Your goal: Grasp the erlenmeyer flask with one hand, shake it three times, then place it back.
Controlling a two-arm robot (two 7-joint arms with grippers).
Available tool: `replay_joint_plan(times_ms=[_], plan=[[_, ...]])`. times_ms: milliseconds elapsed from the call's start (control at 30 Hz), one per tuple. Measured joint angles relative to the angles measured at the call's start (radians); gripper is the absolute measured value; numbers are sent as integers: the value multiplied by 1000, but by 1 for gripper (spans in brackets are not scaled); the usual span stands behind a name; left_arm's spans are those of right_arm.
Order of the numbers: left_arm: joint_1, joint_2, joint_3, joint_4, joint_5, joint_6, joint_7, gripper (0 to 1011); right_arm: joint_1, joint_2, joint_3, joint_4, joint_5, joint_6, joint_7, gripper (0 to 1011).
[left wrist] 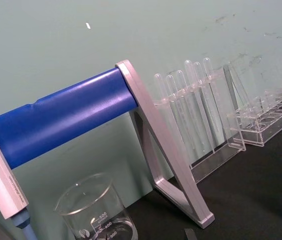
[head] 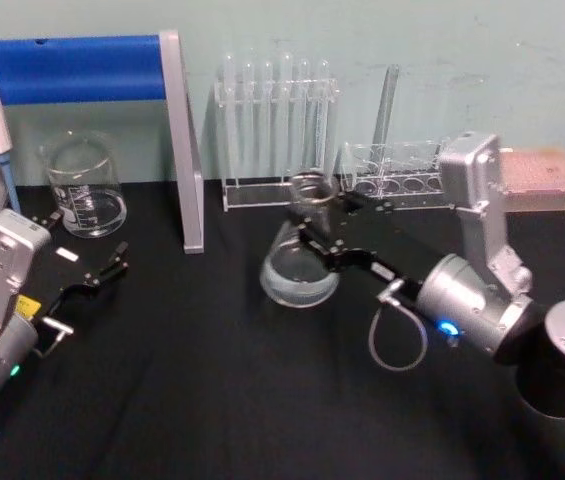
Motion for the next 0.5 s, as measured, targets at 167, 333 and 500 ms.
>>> replay_joint_plan(times_ms=[167, 333, 500], plan=[[0, 0, 0, 0, 0, 0, 0, 1001, 32, -7, -50, 22, 15, -6, 40, 448], [0, 0, 0, 0, 0, 0, 0, 1001, 42, -7, -65, 30, 26, -12, 43, 448], [0, 0, 0, 0, 0, 0, 0, 1001, 35, 8, -50, 24, 35, -20, 5, 448]])
